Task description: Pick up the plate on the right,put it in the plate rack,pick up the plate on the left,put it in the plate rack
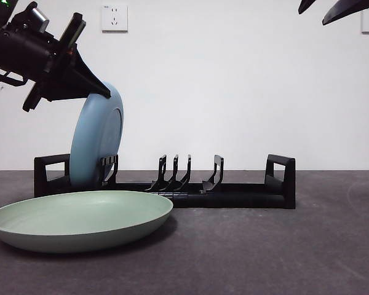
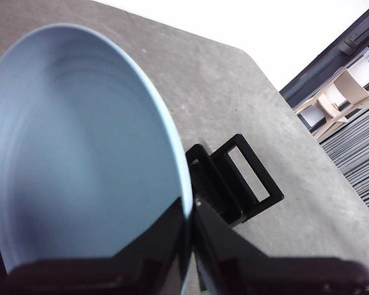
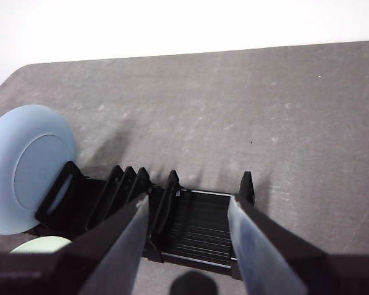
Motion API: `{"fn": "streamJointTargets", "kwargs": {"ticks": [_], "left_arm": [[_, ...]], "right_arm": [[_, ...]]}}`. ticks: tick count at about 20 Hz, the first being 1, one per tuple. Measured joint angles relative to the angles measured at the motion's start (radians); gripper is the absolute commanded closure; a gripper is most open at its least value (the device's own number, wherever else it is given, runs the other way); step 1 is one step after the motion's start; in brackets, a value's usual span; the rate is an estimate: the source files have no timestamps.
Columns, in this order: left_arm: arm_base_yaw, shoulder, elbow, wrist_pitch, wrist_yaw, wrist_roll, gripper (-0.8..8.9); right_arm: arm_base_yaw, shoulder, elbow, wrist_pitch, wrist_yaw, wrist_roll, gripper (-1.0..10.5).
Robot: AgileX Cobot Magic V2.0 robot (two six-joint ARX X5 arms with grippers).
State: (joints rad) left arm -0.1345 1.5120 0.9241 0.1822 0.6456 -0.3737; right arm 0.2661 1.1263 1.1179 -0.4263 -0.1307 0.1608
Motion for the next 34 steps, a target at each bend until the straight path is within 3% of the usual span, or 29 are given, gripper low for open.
{"fn": "streamJointTargets", "kwargs": {"ticks": [3, 14, 19, 22, 29, 34], "left_arm": [[0.001, 0.0, 0.0, -0.025, -0.001, -0.001, 5.37], [0.007, -0.088, -0.003, -0.068, 0.116, 0.0, 5.3], [0.005, -0.29, -0.003, -0.13, 0.108, 0.07, 5.3], [-0.014, -0.445, -0.003, -0.232, 0.031, 0.165, 5.3], [-0.142, -0.735, -0.003, -0.558, -0.302, 0.485, 5.3], [-0.238, -0.774, -0.003, -0.638, -0.424, 0.546, 5.31]], "right_arm": [[0.0, 0.0, 0.0, -0.008, -0.029, 0.001, 7.3], [0.078, 0.097, 0.0, -0.032, -0.271, 0.013, 7.3], [0.198, 0.233, 0.0, -0.033, -0.289, 0.015, 7.3], [0.259, 0.334, 0.0, -0.029, -0.289, 0.015, 7.3], [0.319, 0.579, 0.0, 0.019, -0.312, 0.016, 7.3], [0.348, 0.689, 0.0, 0.09, -0.341, 0.045, 7.3]]}}
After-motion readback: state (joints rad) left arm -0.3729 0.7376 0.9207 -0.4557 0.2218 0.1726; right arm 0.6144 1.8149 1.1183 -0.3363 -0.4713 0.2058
